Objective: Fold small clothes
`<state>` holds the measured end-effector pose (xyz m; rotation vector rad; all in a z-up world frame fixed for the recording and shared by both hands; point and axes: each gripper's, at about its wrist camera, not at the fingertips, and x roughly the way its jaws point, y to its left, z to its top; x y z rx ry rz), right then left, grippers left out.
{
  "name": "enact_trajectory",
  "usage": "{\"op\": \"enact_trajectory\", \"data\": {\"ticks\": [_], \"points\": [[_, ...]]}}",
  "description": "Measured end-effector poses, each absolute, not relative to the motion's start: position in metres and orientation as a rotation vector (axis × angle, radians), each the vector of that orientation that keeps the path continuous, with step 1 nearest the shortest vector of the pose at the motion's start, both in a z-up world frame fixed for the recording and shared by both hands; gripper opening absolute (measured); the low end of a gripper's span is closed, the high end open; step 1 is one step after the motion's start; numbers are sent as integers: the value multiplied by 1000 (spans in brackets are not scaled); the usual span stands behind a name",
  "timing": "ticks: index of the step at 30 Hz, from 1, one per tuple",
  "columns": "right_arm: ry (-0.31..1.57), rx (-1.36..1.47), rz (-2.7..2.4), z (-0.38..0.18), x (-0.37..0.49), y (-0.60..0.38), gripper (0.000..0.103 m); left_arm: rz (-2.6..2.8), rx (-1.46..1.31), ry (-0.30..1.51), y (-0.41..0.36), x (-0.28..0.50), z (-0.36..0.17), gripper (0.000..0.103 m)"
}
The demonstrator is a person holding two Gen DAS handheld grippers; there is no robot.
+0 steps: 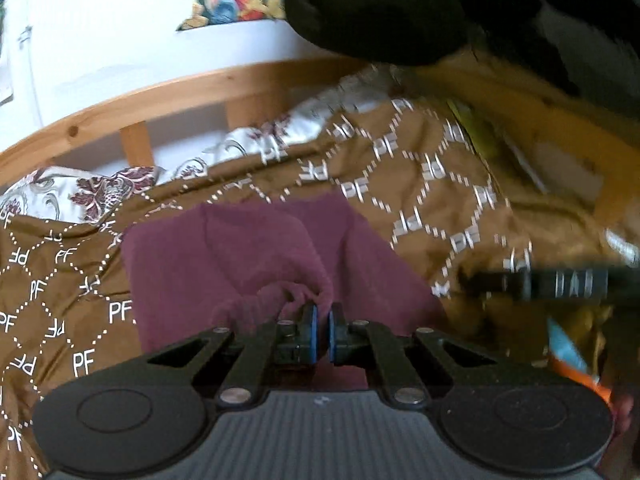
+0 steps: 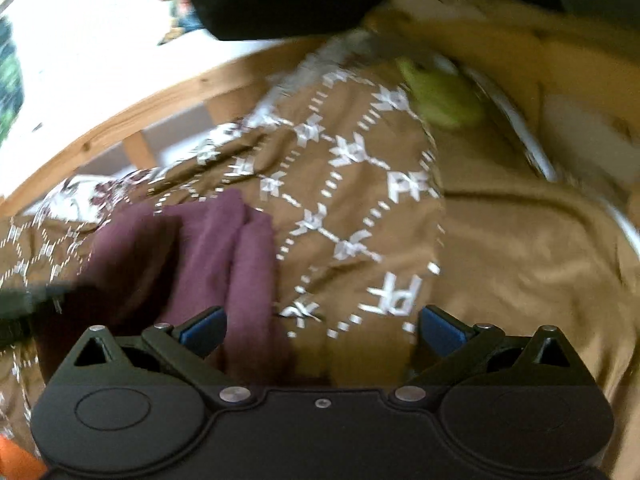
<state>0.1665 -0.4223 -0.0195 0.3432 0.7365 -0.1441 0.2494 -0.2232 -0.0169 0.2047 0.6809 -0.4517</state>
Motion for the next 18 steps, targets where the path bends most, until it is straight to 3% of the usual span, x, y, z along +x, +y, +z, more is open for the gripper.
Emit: {"op": "enact_trajectory", "data": {"ticks": [5, 7, 8, 9, 12, 18], "points": [[714, 402, -137, -20, 166, -430, 102, -459, 227, 694, -227, 237, -24, 10], [711, 412, -141, -20, 162, -431, 103, -476, 191, 697, -221, 233, -19, 28], [711, 418, -143, -20, 166, -429, 103, -495, 168, 698, -218, 231, -16, 51], [710, 423, -145, -20, 165, -429, 103, -512, 148, 692, -215, 229, -13, 68], [708, 427, -150, -20, 167, -430, 102, -551, 130, 635, -204, 212, 0, 85], [682, 418, -136, -18, 165, -426, 102, -575, 156, 536, -180, 188, 18, 102]]}}
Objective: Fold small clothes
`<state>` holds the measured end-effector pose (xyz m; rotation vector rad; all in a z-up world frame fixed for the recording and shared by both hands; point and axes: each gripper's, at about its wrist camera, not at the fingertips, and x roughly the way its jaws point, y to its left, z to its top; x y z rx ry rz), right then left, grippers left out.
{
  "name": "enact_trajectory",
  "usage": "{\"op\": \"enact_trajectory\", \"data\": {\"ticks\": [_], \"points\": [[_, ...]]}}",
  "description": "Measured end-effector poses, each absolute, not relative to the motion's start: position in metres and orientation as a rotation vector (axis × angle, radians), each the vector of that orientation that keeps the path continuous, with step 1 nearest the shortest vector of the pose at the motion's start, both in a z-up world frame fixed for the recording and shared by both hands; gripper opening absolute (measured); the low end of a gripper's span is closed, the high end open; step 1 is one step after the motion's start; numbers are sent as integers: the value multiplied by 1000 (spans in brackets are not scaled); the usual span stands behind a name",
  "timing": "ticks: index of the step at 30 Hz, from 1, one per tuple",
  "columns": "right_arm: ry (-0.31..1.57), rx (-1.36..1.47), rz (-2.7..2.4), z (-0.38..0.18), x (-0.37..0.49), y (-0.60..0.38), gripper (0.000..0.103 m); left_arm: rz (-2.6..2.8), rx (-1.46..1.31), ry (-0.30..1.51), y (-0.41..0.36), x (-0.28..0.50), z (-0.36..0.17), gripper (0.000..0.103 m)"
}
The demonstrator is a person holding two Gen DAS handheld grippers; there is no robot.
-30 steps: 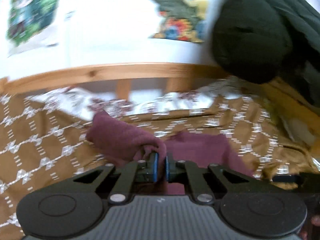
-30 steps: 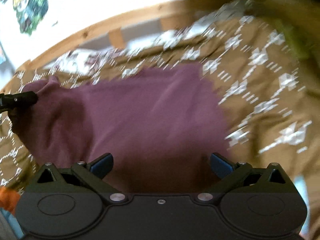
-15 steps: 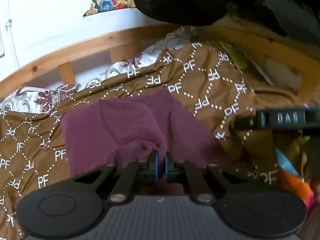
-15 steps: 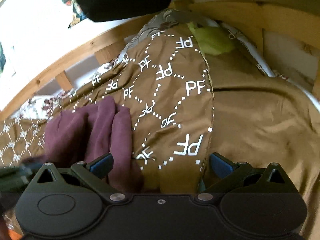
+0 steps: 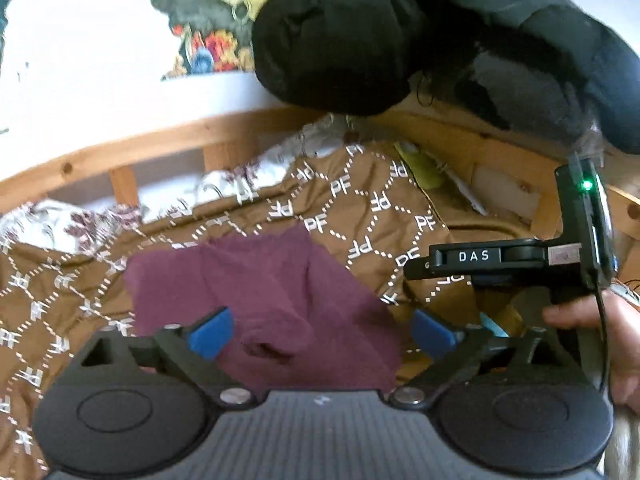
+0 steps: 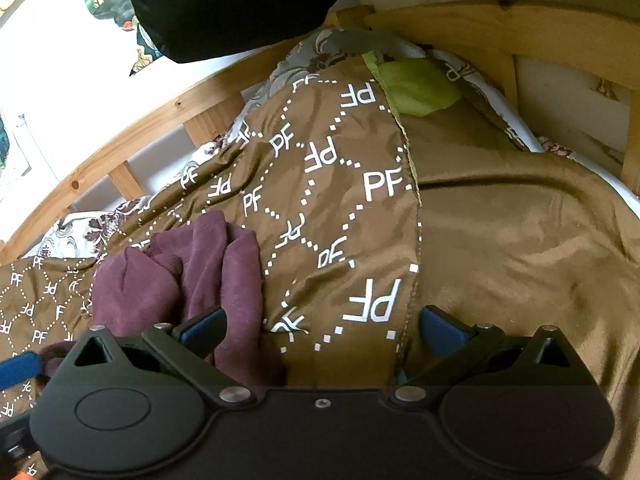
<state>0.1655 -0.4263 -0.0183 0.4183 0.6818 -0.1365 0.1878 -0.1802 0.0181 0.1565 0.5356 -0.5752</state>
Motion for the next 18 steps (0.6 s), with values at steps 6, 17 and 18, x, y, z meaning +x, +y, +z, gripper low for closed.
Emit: {"op": "enact_trajectory", "data": {"ticks": [6, 17, 18], "points": [[583, 448, -37, -9, 162, -416, 103, -497, 246, 515, -152, 184, 4, 102], [571, 531, 416, -15, 185, -363, 102, -375, 331, 581, -138, 200, -64, 102], [587, 537, 440, -19, 191, -359, 102, -372, 342, 577, -140, 201, -66, 102]]}}
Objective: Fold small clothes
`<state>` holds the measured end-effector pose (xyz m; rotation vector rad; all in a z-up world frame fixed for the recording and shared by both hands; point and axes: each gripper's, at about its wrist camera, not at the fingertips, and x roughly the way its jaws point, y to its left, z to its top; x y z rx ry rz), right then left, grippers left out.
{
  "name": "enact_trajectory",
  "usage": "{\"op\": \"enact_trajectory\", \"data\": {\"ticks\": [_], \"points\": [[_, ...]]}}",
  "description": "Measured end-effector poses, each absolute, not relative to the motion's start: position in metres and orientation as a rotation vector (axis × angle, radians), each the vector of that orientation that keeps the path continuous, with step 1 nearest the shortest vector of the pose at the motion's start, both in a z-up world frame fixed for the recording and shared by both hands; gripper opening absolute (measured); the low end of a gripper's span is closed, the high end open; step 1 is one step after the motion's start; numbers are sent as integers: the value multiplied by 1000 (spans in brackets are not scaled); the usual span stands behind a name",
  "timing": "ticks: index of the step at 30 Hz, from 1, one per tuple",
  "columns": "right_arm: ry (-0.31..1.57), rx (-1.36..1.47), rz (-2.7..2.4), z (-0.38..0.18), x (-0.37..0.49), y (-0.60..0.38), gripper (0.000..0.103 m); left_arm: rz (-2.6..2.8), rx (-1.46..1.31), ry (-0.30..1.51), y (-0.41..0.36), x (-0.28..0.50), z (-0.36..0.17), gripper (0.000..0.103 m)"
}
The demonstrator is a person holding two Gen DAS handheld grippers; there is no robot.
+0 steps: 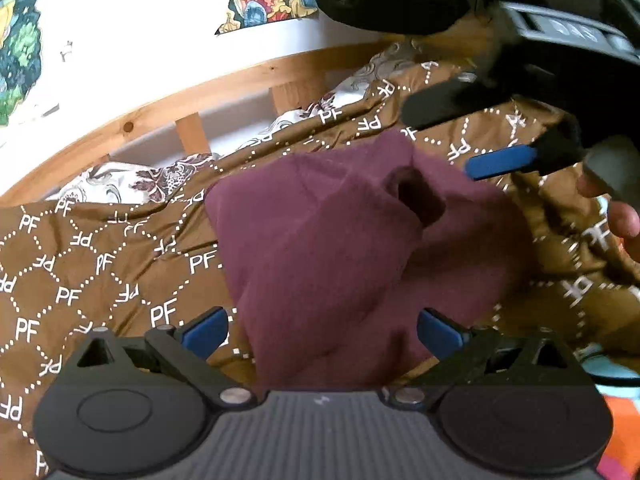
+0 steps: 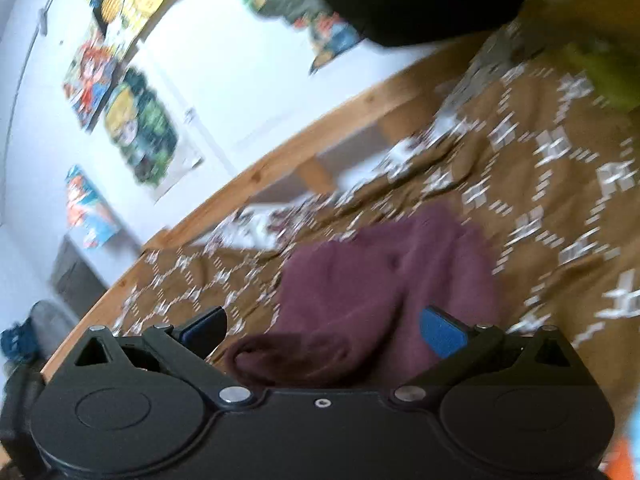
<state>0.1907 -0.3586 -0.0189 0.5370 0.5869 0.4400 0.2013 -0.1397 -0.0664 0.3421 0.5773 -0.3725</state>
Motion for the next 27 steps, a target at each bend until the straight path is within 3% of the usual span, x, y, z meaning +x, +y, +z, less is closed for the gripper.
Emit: {"op": "enact_trajectory", "data": {"ticks": [3, 7, 15, 18, 20, 27], "points": [[626, 589, 466, -33, 208, -351, 100, -372, 346, 566, -141, 204, -69, 102], [649, 653, 381, -48, 227, -346, 86, -367, 346, 541, -144, 202, -70, 94], [694, 682, 330, -70, 238, -347, 62, -350, 310, 511, -141, 199, -68, 44], [699, 657, 323, -70, 237, -344, 40, -361, 295, 508, -140, 198, -66, 33], [685, 633, 314, -67, 235, -342, 12, -367, 295, 498, -141, 196, -65, 29], [518, 513, 289, -29, 218, -338, 8, -440, 303, 440, -156, 188, -55, 23]]}}
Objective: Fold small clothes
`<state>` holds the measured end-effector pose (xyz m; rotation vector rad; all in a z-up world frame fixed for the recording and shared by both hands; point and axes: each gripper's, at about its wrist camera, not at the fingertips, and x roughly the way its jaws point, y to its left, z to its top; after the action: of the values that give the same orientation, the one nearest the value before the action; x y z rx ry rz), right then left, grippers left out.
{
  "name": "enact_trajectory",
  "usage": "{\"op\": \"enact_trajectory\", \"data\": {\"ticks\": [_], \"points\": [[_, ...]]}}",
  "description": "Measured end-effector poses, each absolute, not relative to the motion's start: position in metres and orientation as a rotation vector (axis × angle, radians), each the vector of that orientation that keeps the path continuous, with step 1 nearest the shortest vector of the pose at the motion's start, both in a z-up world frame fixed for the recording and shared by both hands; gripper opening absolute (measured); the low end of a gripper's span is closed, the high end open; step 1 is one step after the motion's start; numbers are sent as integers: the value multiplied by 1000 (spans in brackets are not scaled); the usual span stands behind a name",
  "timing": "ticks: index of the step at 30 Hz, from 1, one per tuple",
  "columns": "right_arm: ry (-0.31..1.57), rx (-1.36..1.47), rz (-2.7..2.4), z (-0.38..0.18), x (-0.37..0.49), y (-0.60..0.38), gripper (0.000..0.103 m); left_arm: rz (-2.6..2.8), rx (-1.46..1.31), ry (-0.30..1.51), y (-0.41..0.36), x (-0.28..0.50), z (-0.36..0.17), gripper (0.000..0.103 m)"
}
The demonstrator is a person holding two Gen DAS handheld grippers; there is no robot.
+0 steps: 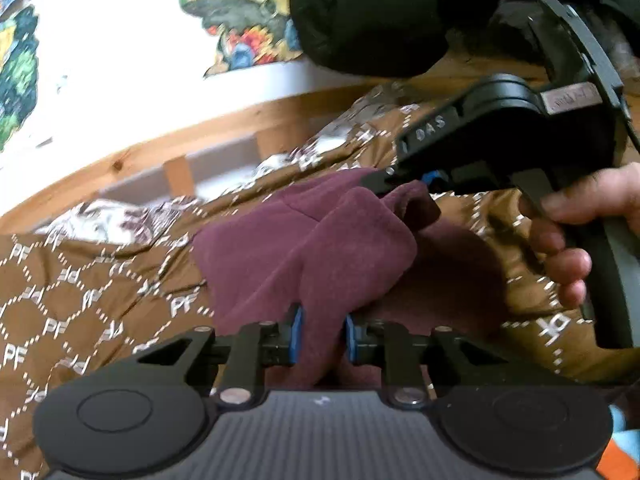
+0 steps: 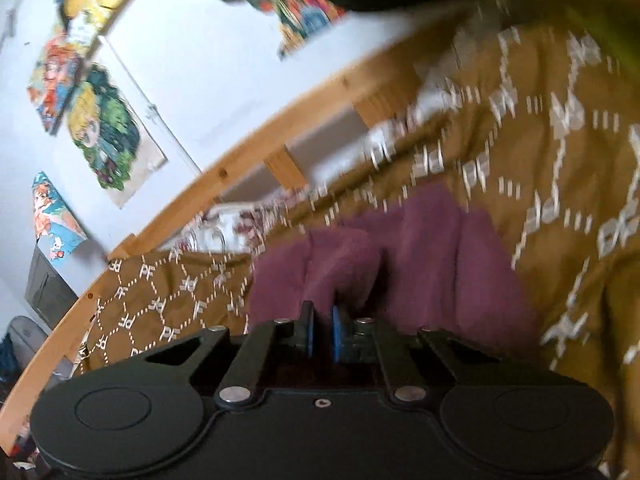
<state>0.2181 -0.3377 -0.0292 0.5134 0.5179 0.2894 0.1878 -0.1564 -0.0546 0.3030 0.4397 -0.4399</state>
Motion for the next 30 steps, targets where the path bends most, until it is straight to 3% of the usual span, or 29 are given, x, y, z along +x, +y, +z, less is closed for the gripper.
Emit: {"op": "enact_trajectory", "data": {"ticks": [10, 16, 25, 27, 30], "points": [[483, 477, 89, -12, 191, -373, 8, -575, 323, 417, -181, 181, -62, 24], [596, 527, 2, -33, 196, -389, 7, -608, 278, 444, -175, 183, -64, 36], [638, 489, -14, -45, 199, -387, 7, -668, 153, 469, -156, 175, -60, 73], [644, 484, -19, -45, 199, -386, 7, -650, 96, 461, -148, 175, -55, 93], [647, 475, -25, -45, 197, -386, 7, -593, -1, 451, -133, 178, -48, 102]]}}
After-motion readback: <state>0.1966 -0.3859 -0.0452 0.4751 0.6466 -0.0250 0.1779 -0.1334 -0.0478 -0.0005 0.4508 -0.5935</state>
